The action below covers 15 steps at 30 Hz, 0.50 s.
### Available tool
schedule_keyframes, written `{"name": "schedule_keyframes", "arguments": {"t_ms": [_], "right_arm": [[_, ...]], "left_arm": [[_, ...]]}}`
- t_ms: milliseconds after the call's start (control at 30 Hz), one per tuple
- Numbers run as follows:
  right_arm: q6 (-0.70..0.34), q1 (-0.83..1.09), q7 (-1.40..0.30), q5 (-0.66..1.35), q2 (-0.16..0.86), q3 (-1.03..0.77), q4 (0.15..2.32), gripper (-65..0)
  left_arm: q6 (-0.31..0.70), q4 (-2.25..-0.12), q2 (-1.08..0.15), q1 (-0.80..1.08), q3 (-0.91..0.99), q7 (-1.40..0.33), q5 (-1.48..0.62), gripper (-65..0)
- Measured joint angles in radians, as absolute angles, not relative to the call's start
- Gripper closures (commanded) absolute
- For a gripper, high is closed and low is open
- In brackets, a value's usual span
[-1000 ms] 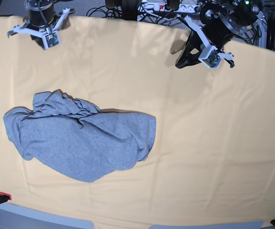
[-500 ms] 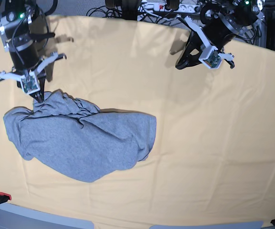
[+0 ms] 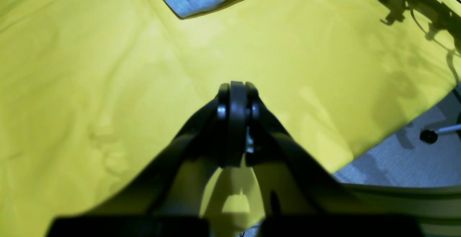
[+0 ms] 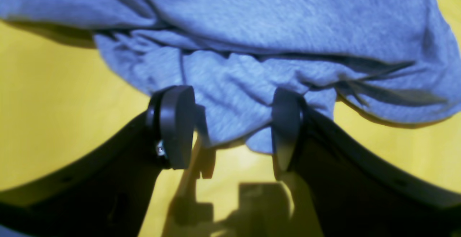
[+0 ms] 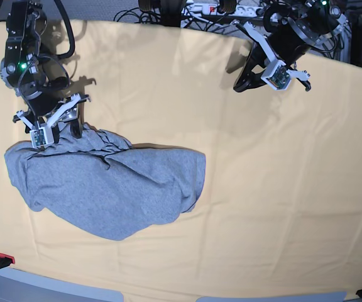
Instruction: Layout the t-shirt on the table in an organized manner, then fold the t-shirt properly
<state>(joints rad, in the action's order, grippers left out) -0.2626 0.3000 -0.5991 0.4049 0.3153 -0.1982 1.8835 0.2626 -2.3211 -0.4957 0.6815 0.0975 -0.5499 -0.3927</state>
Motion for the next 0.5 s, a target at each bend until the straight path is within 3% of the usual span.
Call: {"name": "schedule_keyframes", "arguments": {"t_ms": [233,267,367,400,500], "right_arm": [[-0.227,0.228,-0.613,0.405,0.315,-0.198,1.771,-34.9],[-0.228,0.22,-0.614,0.406,0.315,-0.198,1.762,-30.8],[-0.26,0.215,-0.626,0.414,0.315,-0.198,1.755,-5.0],[-0.282,0.212,-0.63,0.413,0.315,-0.199,1.755,0.0],[-0.327,0.196,-0.701,0.398,0.315,-0.199,1.785,0.0]], "left_arm": [[0.263,-2.321,-0.495,0.682,0.097,-0.55,-0.393,0.0],[0.263,-2.321,-0.495,0.682,0.097,-0.55,-0.393,0.0],[0.263,-2.321,-0.496,0.682,0.097,-0.55,-0.393,0.0],[0.263,-2.321,-0.496,0.682,0.097,-0.55,-0.393,0.0],[0.263,-2.321,-0.496,0.682,0.097,-0.55,-0.393,0.0]]}}
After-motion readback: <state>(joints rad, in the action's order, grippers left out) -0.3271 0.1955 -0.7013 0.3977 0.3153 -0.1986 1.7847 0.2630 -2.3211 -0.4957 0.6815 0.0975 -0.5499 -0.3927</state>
